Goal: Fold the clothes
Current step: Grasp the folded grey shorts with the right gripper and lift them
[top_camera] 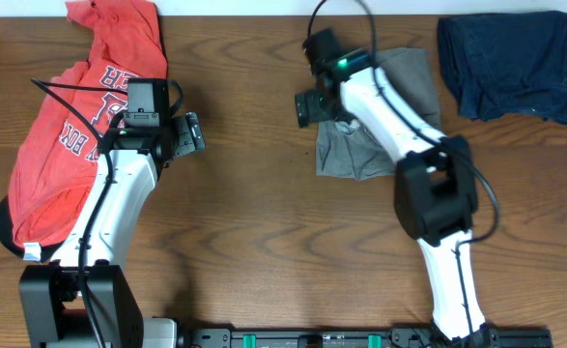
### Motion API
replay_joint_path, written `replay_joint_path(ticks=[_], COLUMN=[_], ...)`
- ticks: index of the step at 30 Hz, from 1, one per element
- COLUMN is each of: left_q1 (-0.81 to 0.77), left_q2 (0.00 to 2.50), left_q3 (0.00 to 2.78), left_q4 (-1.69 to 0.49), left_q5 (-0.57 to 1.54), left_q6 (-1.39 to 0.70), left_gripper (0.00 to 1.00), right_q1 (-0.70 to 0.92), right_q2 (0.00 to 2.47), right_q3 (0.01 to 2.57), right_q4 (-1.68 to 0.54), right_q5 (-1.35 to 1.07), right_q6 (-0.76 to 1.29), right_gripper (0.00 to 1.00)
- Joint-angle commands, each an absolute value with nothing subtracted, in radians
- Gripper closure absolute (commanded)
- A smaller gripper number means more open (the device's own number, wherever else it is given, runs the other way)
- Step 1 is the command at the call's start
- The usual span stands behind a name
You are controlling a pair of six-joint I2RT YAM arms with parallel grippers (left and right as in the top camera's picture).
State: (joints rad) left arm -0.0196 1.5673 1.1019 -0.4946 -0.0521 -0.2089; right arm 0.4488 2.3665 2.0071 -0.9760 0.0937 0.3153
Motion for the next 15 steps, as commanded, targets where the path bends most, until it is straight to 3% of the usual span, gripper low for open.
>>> replay_joint_path(ticks=[1, 9, 11, 15], left_q1=[-0.015, -0.015, -0.015, -0.015], left_q2=[1.564, 1.564, 1.564, 1.564], left_q3=[1.103, 1.103, 1.103, 1.103], left_q4=[-0.503, -0.504, -0.504, -0.504], left_q5=[-0.053, -0.053, -0.053, -0.053], left_q6=[-0.203, -0.203, -0.203, -0.203], left_gripper=[0.08, 0.08, 0.08, 0.08], right_q1=[0.452, 0.439, 0.437, 0.432], right_q2=[2.411, 2.448, 2.449, 2.448], right_q3=[1.997, 1.997, 1.997, 1.997], right_q4=[-0.979, -0.958, -0.966, -0.985], right_q5=[0.257, 0.266, 0.266, 0.265], right_q6=[0.427, 0.434, 0.434, 0.434], right_gripper=[0.01, 0.02, 0.19, 0.67])
